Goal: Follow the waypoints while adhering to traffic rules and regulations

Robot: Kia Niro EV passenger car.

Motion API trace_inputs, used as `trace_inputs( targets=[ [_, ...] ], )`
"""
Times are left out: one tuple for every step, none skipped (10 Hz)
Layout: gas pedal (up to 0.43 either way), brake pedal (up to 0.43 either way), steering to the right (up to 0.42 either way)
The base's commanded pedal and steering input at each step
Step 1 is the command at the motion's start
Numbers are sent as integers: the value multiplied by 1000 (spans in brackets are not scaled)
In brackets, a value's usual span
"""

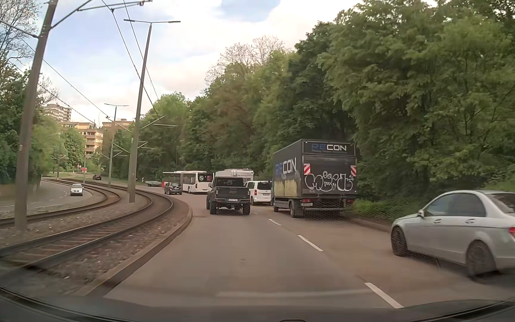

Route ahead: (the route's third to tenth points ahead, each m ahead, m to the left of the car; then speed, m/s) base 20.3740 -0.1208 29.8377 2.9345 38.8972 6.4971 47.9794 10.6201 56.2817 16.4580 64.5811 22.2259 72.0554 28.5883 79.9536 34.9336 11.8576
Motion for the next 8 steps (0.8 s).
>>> trace_inputs(
  targets=[
    [28, 0, -49],
    [39, 0, -46],
    [39, 0, -42],
    [39, 0, -41],
    [39, 0, -41],
    [39, 0, -41],
    [39, 0, -41],
    [39, 0, -42]
  ],
)
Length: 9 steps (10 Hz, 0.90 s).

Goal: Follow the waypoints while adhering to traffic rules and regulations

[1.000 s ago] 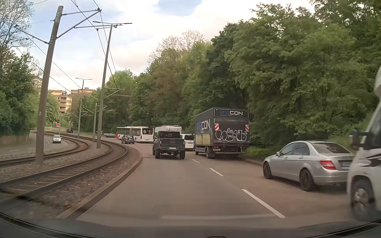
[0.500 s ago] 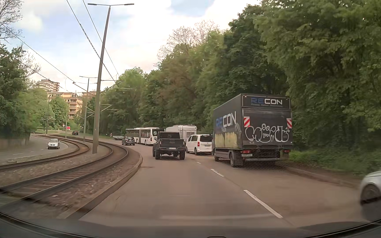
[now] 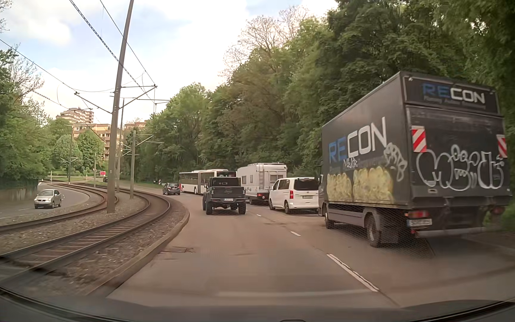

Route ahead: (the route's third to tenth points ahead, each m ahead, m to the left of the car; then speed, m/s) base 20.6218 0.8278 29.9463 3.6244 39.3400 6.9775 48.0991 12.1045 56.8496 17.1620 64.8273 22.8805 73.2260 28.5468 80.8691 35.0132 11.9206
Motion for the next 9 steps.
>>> trace_inputs(
  targets=[
    [39, 0, -42],
    [39, 0, -43],
    [39, 0, -45],
    [28, 0, -48],
    [28, 0, -49],
    [28, 0, -49],
    [28, 0, -50],
    [28, 0, -50],
    [28, 0, -51]
  ],
)
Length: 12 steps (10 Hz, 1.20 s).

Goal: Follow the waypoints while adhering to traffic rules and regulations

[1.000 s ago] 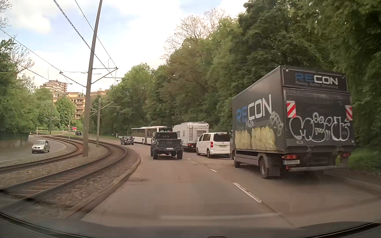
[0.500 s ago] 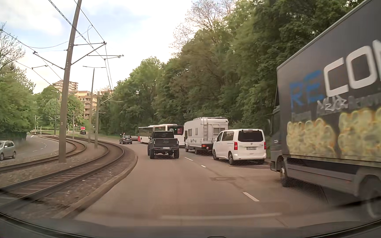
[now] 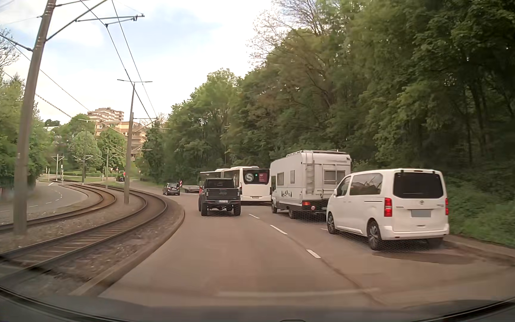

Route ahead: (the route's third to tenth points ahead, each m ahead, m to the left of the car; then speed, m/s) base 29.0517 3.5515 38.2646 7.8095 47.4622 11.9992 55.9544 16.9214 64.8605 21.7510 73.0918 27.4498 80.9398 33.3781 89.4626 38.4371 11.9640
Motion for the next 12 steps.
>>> trace_inputs(
  targets=[
    [28, 0, -55],
    [20, 0, -55],
    [20, 0, -56],
    [20, 0, -56],
    [20, 0, -55],
    [20, 0, -53],
    [20, 0, -55],
    [20, 0, -55],
    [20, 0, -54],
    [20, 0, -49],
    [20, 0, -45],
    [20, 0, -46]
  ],
)
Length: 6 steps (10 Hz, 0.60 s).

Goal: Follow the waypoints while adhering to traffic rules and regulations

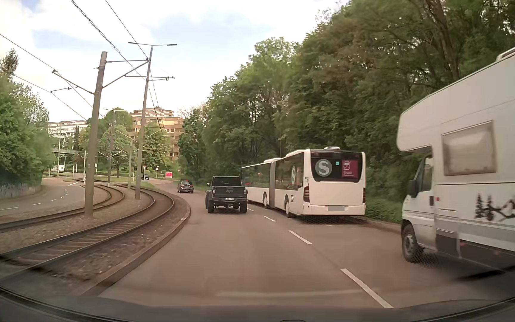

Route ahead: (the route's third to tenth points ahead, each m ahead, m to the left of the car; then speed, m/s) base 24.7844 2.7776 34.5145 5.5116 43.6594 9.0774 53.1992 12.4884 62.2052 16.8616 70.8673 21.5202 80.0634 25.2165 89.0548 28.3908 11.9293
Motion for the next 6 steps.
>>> trace_inputs(
  targets=[
    [20, 0, -47],
    [20, 0, -49],
    [20, 0, -50],
    [20, 0, -50],
    [0, 0, -49],
    [0, 0, -49]
  ],
)
